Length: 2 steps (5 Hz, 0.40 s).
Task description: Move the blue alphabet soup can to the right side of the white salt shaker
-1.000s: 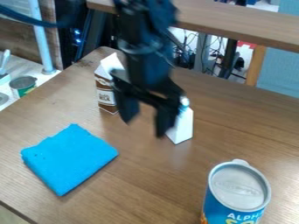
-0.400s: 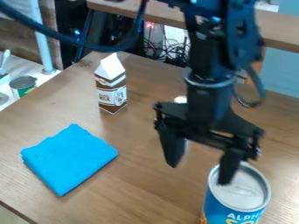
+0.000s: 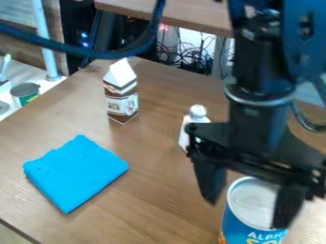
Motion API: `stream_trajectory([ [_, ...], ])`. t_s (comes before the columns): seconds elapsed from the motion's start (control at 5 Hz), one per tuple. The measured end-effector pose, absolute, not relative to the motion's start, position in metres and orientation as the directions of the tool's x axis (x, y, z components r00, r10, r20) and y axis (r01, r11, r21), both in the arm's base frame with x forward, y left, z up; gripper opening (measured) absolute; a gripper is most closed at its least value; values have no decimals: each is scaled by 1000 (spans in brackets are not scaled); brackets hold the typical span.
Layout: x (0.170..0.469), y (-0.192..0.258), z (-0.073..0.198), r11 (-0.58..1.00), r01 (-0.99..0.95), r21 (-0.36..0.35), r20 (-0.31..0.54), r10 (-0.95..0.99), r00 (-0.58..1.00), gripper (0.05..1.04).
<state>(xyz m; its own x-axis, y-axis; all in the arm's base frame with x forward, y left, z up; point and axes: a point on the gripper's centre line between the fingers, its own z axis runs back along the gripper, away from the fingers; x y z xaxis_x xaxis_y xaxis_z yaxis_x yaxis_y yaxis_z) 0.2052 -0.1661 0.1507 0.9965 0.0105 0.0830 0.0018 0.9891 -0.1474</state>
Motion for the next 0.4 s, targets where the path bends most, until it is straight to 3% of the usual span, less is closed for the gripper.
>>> stream_trajectory([
  [0.2,196,-175,137,992,16,-127,61,-8,998,1001],
  [0.4,197,-190,107,998,46,-50,52,-43,998,1001],
])
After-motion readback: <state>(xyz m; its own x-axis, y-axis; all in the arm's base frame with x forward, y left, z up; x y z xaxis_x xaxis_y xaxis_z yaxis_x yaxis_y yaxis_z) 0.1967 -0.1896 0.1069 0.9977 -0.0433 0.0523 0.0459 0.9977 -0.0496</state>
